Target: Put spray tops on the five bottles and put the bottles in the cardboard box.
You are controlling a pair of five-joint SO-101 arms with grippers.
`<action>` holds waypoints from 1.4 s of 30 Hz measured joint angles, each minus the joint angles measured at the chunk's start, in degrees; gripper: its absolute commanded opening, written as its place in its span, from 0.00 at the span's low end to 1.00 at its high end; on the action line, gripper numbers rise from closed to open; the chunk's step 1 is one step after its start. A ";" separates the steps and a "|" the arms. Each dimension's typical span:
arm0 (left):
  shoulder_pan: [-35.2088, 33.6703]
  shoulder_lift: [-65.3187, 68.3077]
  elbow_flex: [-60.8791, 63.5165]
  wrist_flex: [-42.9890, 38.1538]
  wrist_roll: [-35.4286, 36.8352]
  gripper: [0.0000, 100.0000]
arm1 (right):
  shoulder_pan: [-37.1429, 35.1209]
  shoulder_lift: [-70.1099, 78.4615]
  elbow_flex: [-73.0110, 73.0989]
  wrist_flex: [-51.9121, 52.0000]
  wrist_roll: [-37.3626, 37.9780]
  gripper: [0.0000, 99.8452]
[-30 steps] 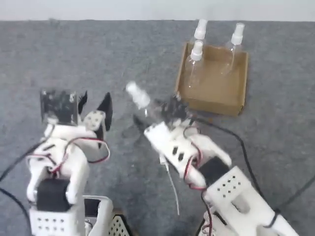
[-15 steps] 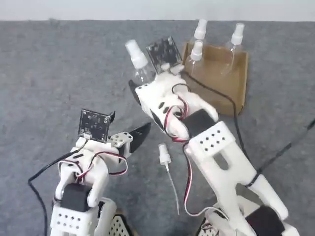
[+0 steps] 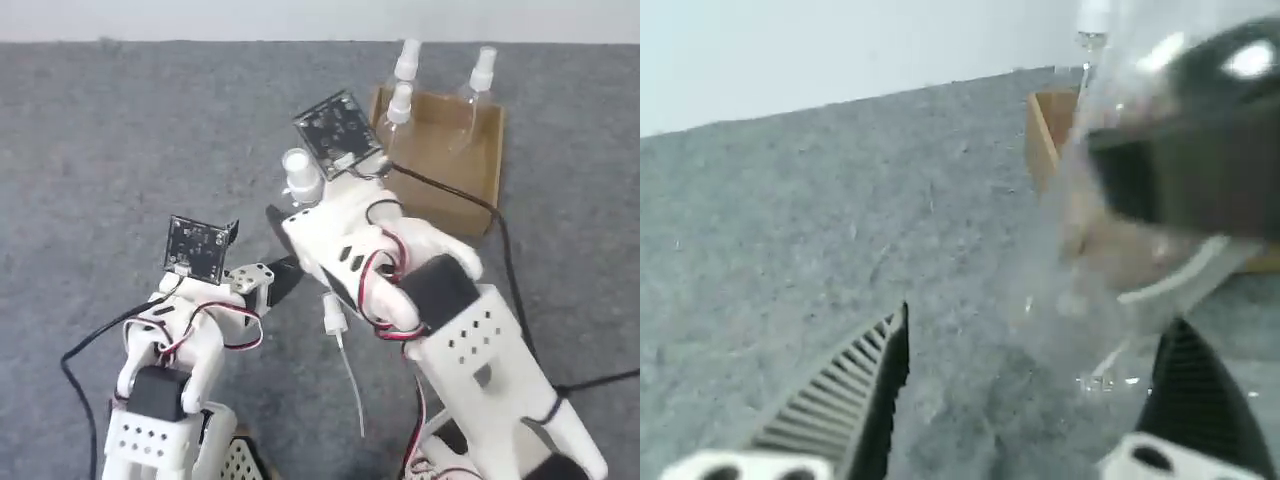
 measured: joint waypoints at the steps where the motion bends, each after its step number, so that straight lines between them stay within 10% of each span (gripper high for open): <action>1: 0.00 0.09 0.00 0.00 0.00 0.36 | 1.58 -0.26 0.00 0.09 0.09 0.01; 15: 0.00 0.26 1.58 0.00 0.00 0.35 | 34.64 9.32 -13.80 3.96 9.14 0.01; 20: -4.31 0.26 1.58 0.00 0.00 0.18 | 39.91 22.24 -13.80 -4.75 9.23 0.01; 42: -7.82 0.26 3.52 -3.52 0.00 0.05 | 41.76 50.20 -13.80 -31.21 4.57 0.01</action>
